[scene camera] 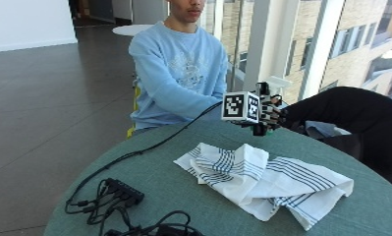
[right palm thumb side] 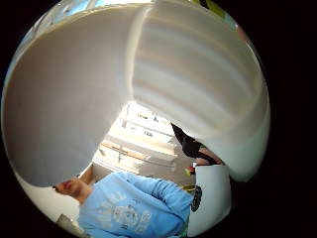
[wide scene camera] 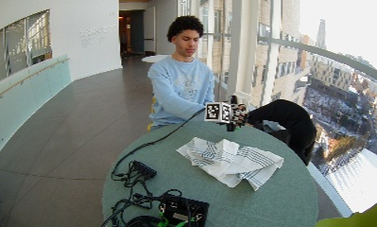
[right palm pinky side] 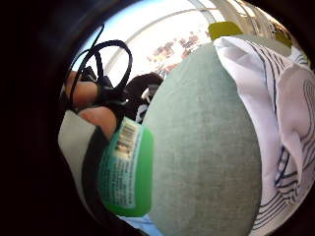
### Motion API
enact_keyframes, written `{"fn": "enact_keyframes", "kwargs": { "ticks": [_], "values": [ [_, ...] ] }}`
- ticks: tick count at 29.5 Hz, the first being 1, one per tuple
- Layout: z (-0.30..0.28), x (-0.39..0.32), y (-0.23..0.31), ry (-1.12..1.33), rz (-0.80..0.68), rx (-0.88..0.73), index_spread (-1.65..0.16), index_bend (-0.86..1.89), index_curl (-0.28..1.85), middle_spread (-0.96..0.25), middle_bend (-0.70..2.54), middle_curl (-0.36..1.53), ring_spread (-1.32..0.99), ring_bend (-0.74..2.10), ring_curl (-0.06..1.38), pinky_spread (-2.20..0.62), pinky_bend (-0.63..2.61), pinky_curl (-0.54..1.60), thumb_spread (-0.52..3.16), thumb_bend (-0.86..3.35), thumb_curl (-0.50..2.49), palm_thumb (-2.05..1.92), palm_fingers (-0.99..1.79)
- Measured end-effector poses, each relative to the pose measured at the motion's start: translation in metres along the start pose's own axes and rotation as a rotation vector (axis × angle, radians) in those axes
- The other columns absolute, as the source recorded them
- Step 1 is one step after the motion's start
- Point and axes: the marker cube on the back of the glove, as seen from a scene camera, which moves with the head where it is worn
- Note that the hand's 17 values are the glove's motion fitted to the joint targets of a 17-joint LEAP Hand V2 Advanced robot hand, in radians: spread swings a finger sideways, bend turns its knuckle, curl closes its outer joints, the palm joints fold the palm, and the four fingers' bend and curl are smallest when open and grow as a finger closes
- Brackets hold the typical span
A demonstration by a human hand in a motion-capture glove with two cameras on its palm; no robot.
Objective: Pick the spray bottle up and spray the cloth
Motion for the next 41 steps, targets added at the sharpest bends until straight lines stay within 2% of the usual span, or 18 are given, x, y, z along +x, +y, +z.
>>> {"fn": "enact_keyframes", "kwargs": {
  "ticks": [7,21,32,41],
  "values": [
    [0.035,0.016,-0.002,-0.037,-0.012,0.007,-0.28,0.13,0.41,-0.10,0.17,0.43,-0.06,0.51,0.37,0.12,0.25,0.36,0.60,-0.03,0.72,1.02,1.05],
    [0.051,0.023,0.001,-0.056,-0.050,0.033,-0.28,0.13,0.40,-0.10,0.17,0.41,-0.07,0.49,0.37,0.13,0.24,0.36,0.62,-0.03,0.71,1.02,1.04],
    [0.049,0.020,0.007,-0.082,-0.049,0.058,-0.28,0.10,0.38,-0.10,0.19,0.41,-0.08,0.47,0.37,0.12,0.24,0.37,0.69,-0.03,0.69,1.00,1.00],
    [0.021,0.011,0.025,-0.036,-0.073,0.056,-0.31,0.05,0.31,-0.09,0.24,0.43,-0.09,0.45,0.37,0.11,0.26,0.37,0.86,-0.04,0.62,0.89,0.90]
  ]
}}
